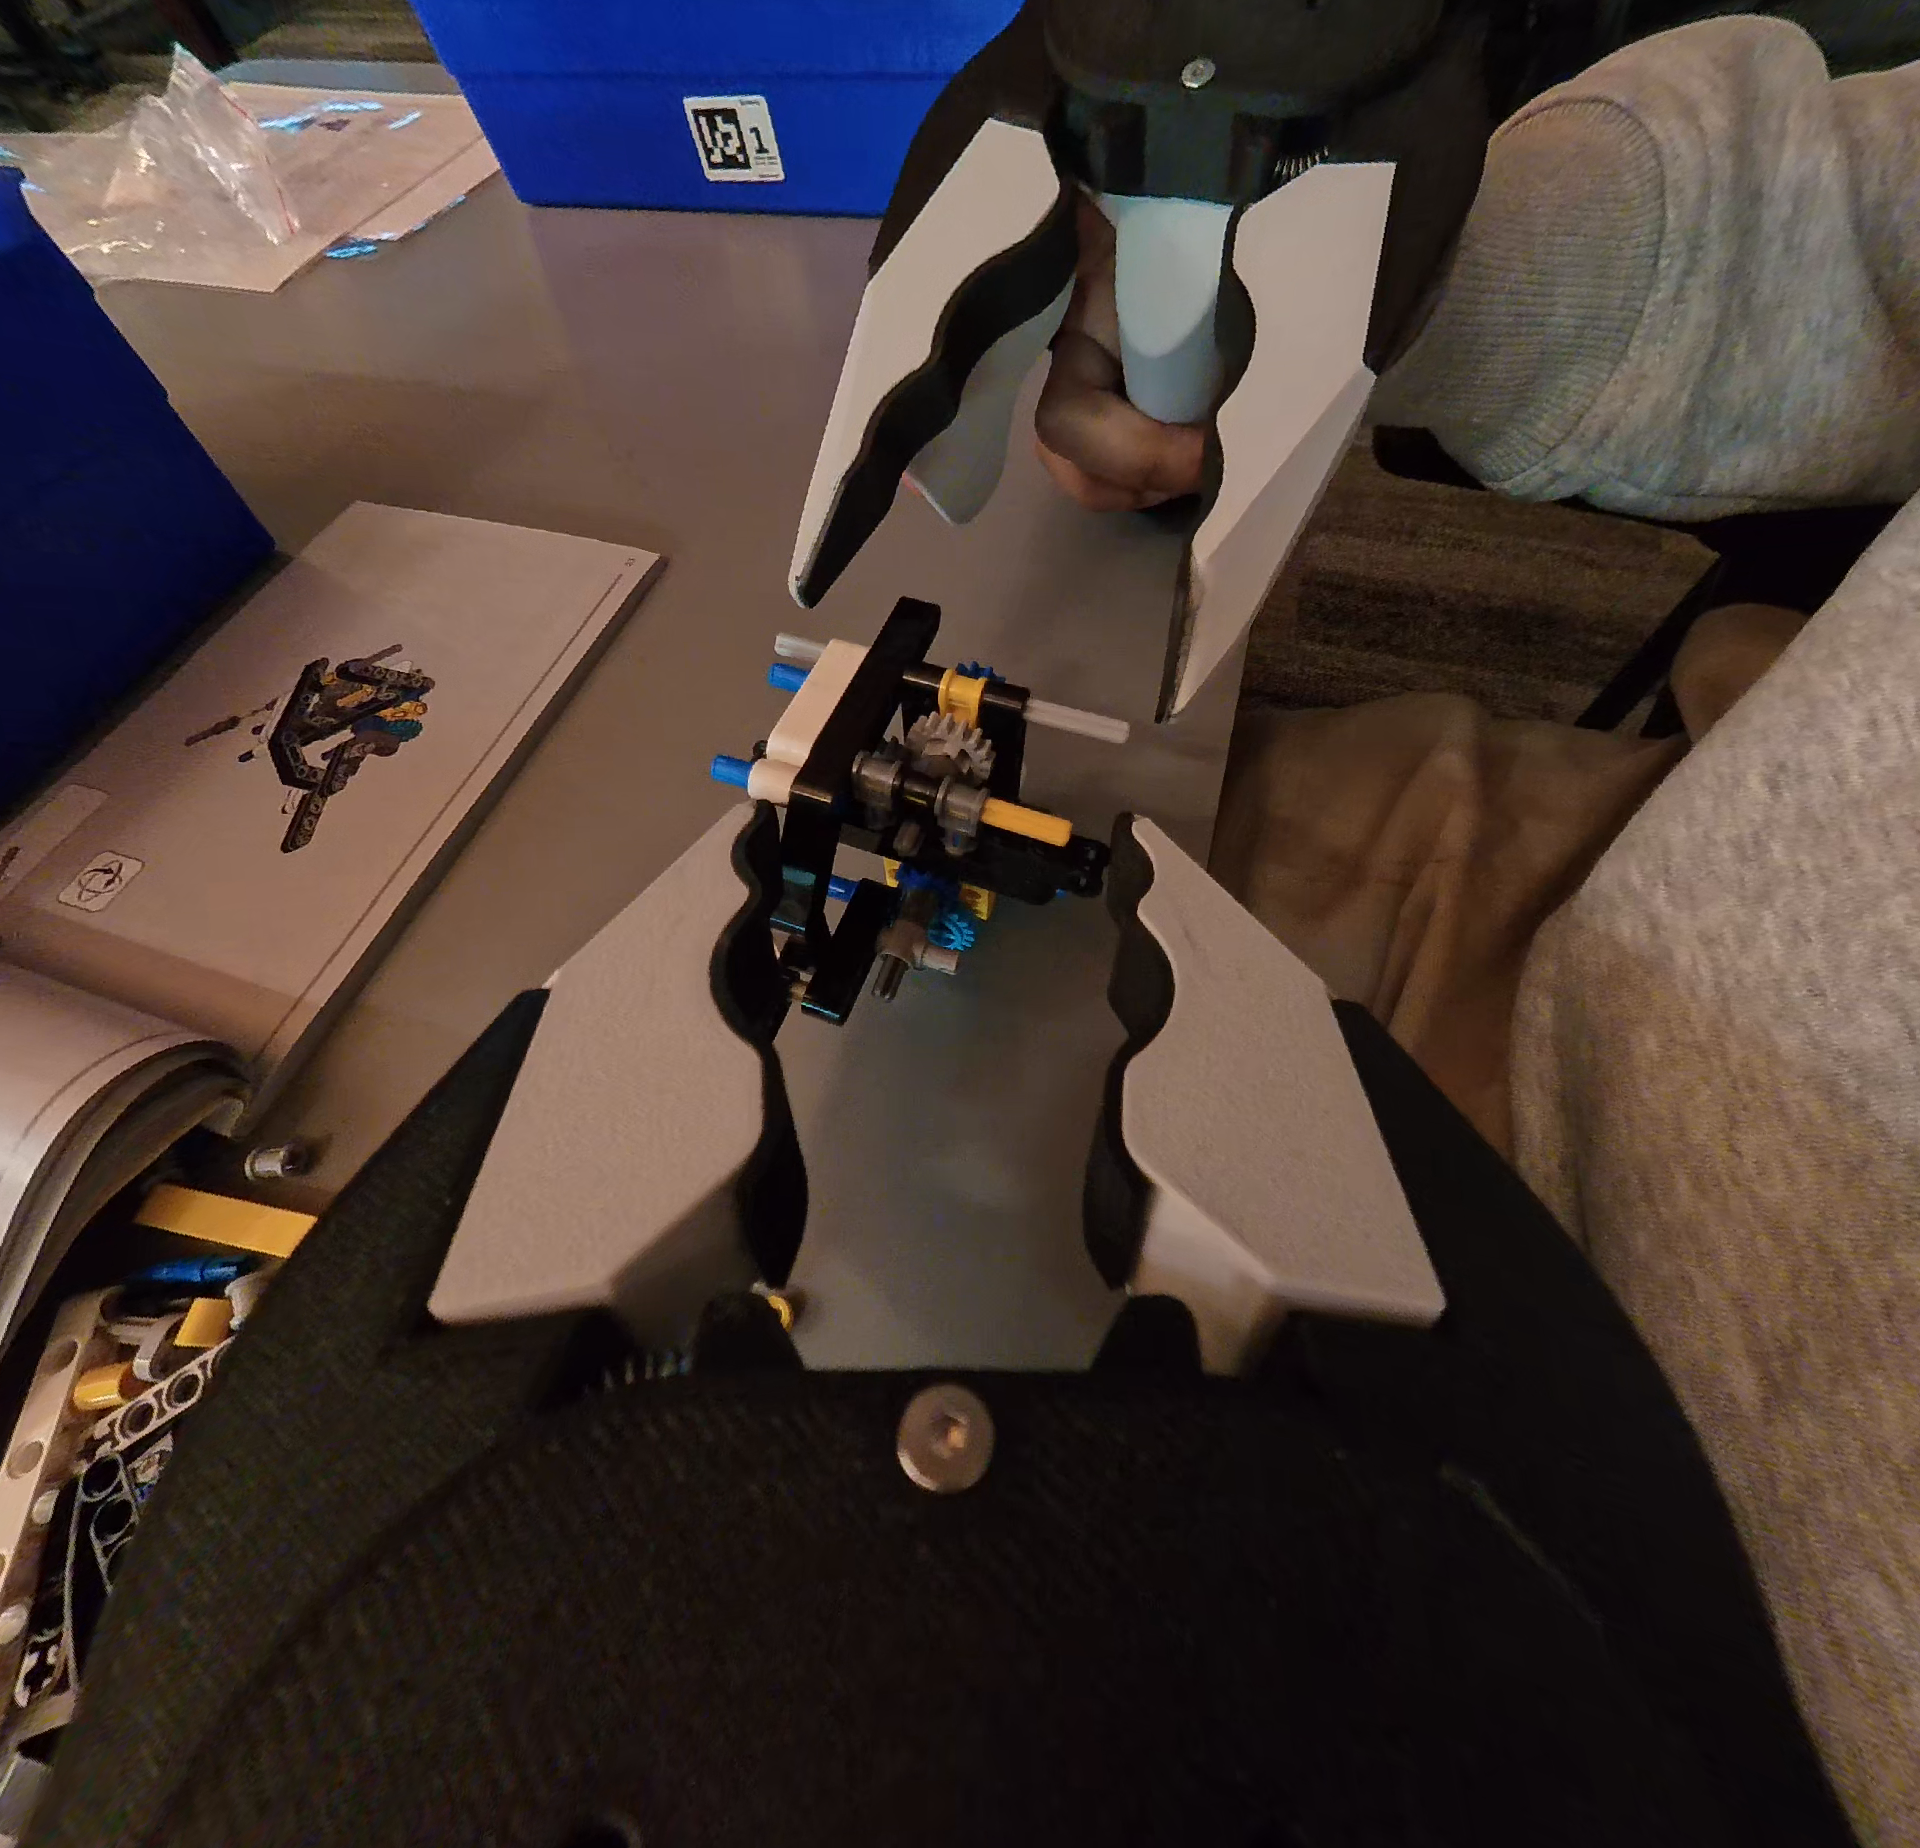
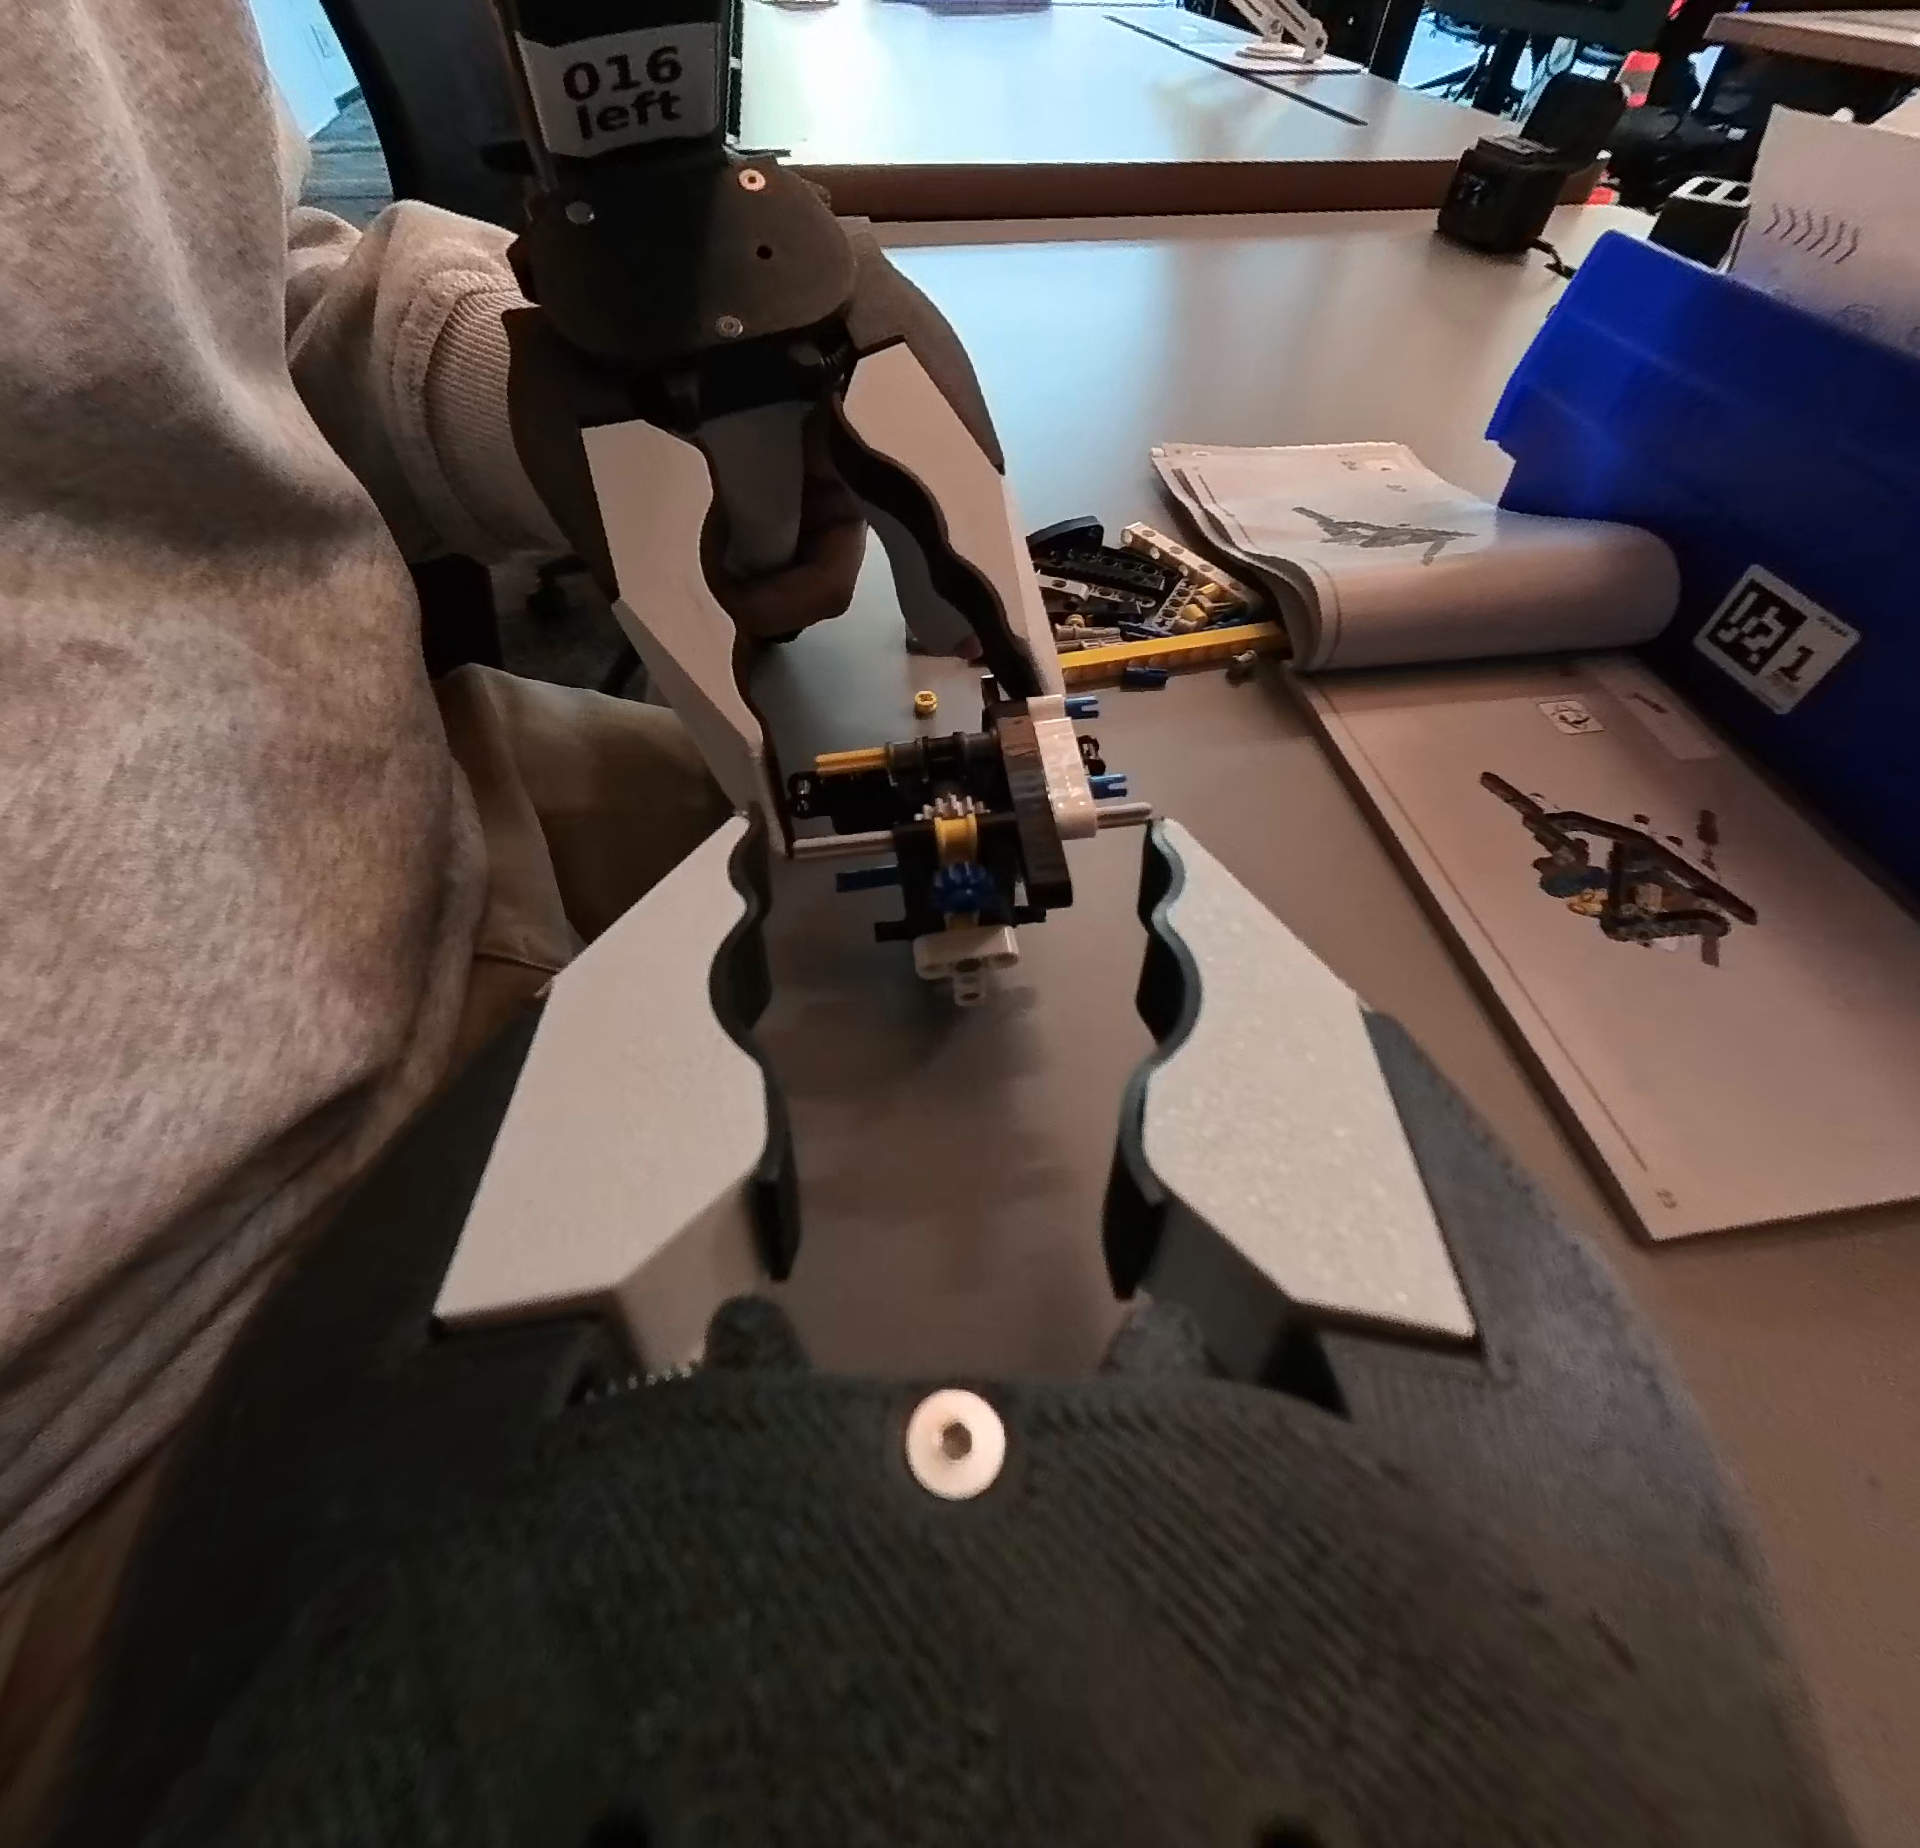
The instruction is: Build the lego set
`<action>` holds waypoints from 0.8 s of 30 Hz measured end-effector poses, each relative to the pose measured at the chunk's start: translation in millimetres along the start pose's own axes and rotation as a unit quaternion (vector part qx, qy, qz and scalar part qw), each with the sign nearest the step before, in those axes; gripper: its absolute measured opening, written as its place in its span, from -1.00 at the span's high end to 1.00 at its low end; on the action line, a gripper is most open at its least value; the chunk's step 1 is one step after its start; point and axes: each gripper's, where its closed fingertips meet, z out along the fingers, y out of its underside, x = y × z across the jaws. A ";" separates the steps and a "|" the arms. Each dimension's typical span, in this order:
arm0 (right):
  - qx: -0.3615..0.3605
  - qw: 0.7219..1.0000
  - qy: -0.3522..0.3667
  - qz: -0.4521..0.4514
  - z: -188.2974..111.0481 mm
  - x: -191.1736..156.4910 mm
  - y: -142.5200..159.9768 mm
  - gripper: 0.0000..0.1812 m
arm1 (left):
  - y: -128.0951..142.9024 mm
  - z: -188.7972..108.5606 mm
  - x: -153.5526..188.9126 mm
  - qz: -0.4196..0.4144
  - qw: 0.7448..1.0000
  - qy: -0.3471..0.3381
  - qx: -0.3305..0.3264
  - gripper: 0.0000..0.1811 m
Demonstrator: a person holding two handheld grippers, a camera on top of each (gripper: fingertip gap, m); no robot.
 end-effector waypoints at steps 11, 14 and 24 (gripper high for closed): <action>-0.010 1.000 -0.008 0.008 1.8 -1.4 3.1 0.22 | 0.1 -0.3 0.3 0.000 1.000 -0.001 0.000 0.32; -0.010 1.000 -0.010 0.010 1.6 -1.6 3.1 0.22 | 0.1 -0.4 0.5 0.001 1.000 -0.001 0.000 0.32; -0.035 0.999 -0.016 0.013 6.2 -3.5 9.4 0.07 | 0.1 -1.3 2.0 -0.001 1.000 0.003 0.000 0.32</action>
